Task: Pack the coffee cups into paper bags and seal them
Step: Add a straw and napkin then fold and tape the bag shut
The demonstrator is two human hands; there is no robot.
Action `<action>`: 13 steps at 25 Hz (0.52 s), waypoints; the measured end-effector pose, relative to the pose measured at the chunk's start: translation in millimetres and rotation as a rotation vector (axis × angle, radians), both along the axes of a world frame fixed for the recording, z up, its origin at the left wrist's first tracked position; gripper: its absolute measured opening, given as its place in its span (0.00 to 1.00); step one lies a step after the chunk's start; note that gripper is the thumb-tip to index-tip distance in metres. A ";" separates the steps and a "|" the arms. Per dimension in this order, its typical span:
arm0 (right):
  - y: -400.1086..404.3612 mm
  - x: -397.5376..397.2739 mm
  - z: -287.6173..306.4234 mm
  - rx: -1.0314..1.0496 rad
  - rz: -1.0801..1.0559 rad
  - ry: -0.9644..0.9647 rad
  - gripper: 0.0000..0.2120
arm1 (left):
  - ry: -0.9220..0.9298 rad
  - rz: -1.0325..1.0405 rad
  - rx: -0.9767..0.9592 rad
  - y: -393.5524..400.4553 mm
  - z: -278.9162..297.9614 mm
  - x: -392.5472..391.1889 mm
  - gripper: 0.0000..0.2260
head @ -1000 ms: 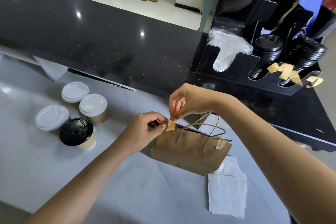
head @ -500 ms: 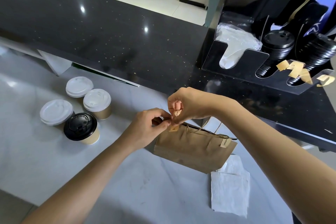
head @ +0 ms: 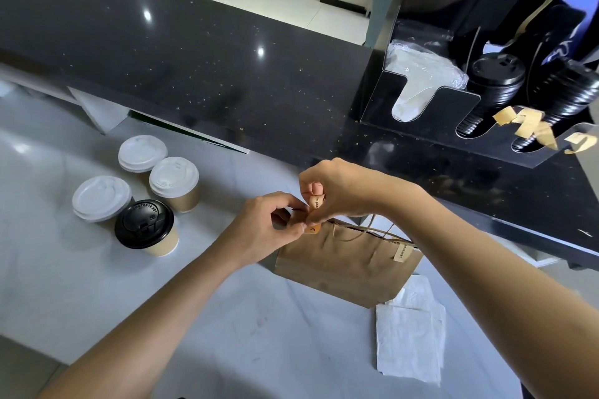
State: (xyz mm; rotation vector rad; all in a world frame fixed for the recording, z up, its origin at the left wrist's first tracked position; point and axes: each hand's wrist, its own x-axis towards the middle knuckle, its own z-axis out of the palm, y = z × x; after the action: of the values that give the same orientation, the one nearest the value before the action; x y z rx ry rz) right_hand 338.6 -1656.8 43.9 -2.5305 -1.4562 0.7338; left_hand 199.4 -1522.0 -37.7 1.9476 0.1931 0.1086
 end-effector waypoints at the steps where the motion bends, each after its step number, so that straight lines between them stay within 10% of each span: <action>1: -0.5 0.5 -0.3 0.007 -0.009 0.013 0.15 | 0.007 -0.003 -0.002 -1.0 -0.2 -0.6 0.09; 13: -10.3 12.2 8.4 0.066 -0.051 0.181 0.02 | -0.094 0.040 0.119 -9.2 -9.5 5.2 0.13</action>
State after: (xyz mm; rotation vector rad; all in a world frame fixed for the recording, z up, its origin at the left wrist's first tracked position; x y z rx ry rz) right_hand 350.8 -1667.1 52.3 -2.3737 -1.3300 0.8659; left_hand 204.6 -1531.3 -47.1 2.0524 0.1668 0.2429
